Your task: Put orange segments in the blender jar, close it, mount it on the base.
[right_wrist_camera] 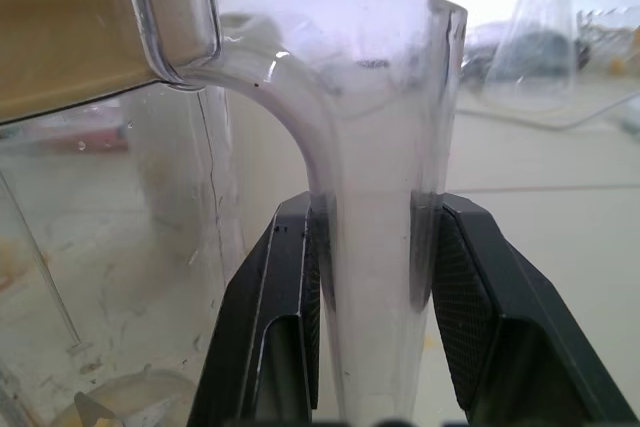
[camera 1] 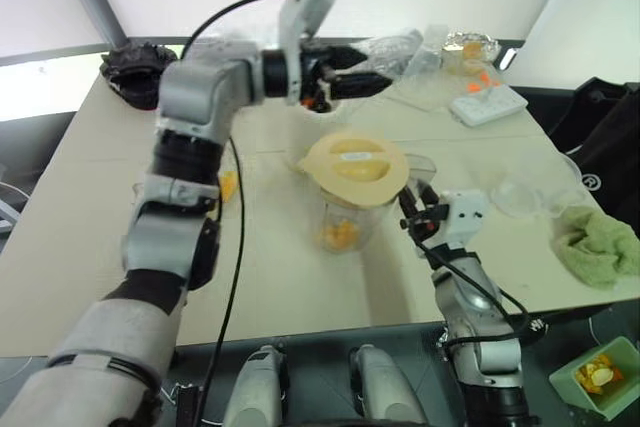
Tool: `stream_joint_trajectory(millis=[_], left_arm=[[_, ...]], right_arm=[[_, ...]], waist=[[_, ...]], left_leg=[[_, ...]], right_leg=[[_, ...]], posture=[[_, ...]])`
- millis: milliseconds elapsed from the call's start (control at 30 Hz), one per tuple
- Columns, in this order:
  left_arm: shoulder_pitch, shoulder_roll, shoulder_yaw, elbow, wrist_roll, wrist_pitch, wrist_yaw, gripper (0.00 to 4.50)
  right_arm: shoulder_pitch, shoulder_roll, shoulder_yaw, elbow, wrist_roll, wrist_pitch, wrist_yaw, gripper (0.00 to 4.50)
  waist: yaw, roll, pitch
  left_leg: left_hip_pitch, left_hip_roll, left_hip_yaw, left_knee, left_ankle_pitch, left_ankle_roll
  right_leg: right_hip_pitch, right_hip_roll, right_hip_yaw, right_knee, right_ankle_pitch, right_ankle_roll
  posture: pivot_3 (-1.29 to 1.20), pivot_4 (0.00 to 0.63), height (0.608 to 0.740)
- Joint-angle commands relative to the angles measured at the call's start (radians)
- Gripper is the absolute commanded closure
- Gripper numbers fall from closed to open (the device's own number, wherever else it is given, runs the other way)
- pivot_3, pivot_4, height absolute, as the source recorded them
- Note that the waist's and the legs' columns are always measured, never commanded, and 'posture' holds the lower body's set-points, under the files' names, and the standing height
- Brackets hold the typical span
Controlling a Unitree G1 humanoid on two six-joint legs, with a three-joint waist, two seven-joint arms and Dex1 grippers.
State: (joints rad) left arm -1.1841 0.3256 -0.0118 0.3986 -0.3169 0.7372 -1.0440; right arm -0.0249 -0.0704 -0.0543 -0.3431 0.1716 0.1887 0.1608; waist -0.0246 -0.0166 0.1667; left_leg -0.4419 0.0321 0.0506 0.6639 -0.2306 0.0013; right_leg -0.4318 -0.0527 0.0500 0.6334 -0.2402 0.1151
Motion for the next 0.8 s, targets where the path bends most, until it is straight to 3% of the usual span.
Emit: stream_joint_trajectory(millis=[33,200,433,533,633,800], left_arm=[[0.124,0.082,0.023,-0.186,-0.003,-0.022,0.032,0.56],[0.400,0.184,0.095,-0.453,-0.067,0.063,0.094,0.56],[0.588,0.171,0.106,-0.570,-0.086,0.056,0.207,0.56],[0.667,0.153,0.120,-0.616,-0.104,0.041,0.240,0.56],[0.758,0.129,0.148,-0.685,-0.145,0.033,0.269,0.56],[0.834,0.128,0.171,-0.757,-0.203,0.059,0.303,0.56]], right_arm=[[-0.073,-0.016,-0.057,-0.126,0.055,0.024,-0.023,3.43],[-0.279,-0.130,-0.159,-0.188,0.113,0.245,-0.059,3.43],[-0.649,-0.279,-0.265,-0.051,0.192,0.468,-0.084,3.43],[-0.886,-0.333,-0.247,0.153,0.180,0.483,-0.069,3.43],[-1.135,-0.319,-0.180,0.501,0.117,0.351,-0.033,3.43],[-1.326,-0.261,-0.147,0.928,0.052,0.102,0.006,3.43]], waist=[[0.001,0.000,0.000],[0.006,0.002,0.001],[0.013,0.001,0.002],[0.007,0.002,0.003],[-0.011,0.003,0.003],[-0.021,0.003,0.003]], left_leg=[[0.000,0.001,0.000,0.000,0.000,0.000],[0.000,0.002,-0.001,0.000,0.000,-0.001],[0.000,0.000,0.001,0.001,0.001,-0.002],[0.000,0.000,0.002,0.001,0.001,-0.002],[0.000,0.000,0.004,0.000,0.001,-0.002],[0.000,0.000,0.004,-0.004,0.001,-0.002]], right_leg=[[0.000,0.001,0.000,0.000,0.000,0.000],[-0.001,0.000,0.001,0.001,0.000,0.000],[0.001,-0.004,-0.001,0.001,-0.001,-0.004],[0.001,-0.005,-0.001,0.001,-0.001,-0.004],[-0.002,-0.005,0.000,0.001,0.000,-0.004],[-0.002,-0.003,-0.001,0.001,0.002,-0.001]], posture=[[0.00,0.150,0.740],[0.00,0.150,0.740],[0.00,0.150,0.740],[0.00,0.150,0.740],[0.00,0.150,0.740],[0.00,0.150,0.740]])
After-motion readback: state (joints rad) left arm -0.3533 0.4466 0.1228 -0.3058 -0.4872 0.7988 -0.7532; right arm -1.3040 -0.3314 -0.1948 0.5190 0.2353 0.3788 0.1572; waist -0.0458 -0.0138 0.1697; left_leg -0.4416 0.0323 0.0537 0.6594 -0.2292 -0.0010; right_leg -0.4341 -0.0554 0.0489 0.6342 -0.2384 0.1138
